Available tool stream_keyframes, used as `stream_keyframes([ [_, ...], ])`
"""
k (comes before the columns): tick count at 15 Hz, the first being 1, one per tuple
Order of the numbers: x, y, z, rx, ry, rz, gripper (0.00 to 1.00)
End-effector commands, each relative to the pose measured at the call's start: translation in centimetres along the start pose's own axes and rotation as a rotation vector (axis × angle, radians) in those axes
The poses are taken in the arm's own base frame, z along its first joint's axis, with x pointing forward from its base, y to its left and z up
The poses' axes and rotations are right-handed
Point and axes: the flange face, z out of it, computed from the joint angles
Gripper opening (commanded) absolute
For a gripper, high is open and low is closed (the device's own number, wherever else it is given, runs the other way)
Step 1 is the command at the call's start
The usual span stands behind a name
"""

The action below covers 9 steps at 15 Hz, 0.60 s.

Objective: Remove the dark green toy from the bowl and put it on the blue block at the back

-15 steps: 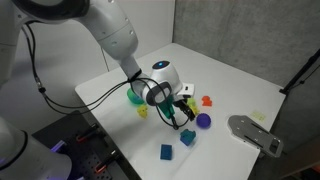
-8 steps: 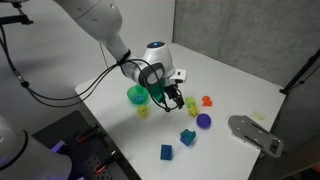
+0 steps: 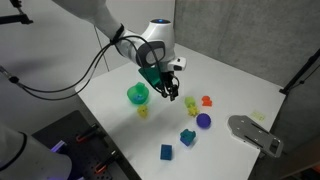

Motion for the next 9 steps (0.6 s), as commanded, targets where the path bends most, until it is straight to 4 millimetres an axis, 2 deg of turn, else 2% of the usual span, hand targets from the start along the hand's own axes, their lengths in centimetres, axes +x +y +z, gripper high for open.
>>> stream_keyframes([
  [1, -1.0, 0.4, -3.5, 0.034, -0.052, -0.019, 1.00],
  [9, -4.1, 0.2, -11.0, 0.093, -0.145, -0.117, 1.00],
])
